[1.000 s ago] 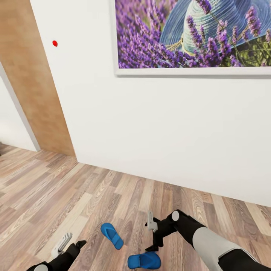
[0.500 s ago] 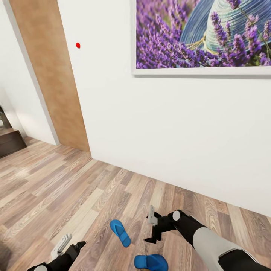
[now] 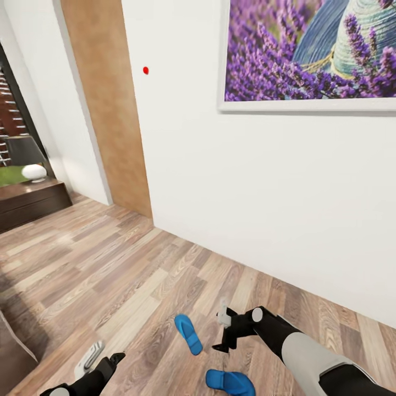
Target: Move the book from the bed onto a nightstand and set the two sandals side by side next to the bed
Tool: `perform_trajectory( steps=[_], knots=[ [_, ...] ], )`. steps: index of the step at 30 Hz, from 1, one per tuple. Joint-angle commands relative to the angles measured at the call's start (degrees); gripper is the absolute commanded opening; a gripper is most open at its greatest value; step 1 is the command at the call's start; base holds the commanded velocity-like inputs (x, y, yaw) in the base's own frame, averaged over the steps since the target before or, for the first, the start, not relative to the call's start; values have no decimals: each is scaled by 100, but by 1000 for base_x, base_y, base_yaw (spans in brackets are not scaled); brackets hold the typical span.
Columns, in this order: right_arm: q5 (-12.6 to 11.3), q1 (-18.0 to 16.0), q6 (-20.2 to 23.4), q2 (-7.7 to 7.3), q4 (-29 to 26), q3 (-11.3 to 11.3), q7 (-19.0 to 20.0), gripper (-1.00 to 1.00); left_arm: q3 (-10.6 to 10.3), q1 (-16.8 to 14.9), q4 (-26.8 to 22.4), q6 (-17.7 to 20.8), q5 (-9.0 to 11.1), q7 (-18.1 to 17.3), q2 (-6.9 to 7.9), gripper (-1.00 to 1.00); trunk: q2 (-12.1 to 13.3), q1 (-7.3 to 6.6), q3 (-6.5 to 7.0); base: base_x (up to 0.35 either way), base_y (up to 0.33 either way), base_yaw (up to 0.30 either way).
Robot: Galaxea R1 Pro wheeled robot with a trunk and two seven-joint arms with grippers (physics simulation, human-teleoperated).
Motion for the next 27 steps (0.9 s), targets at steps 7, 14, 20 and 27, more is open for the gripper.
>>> perform_trajectory(
  steps=[7,14,20,27],
  knots=[
    [64,-2,396,8,-3,-14,-463,100,7,-4,-48,27,64,50,-7,100,-3,-3,21,-238,-232,259],
    [89,3,495,41,29,-16,-1037,100,2,-5,-61,27,67,47,-8,100,-3,-3,49,-168,-158,259],
    [106,1,689,42,108,-6,-1314,100,27,-4,-230,54,88,33,-36,100,-3,-3,74,-47,-44,259],
    [116,-1,958,31,137,25,-1354,100,46,34,-572,95,142,114,-86,100,-123,63,51,-14,-13,257]
  ],
)
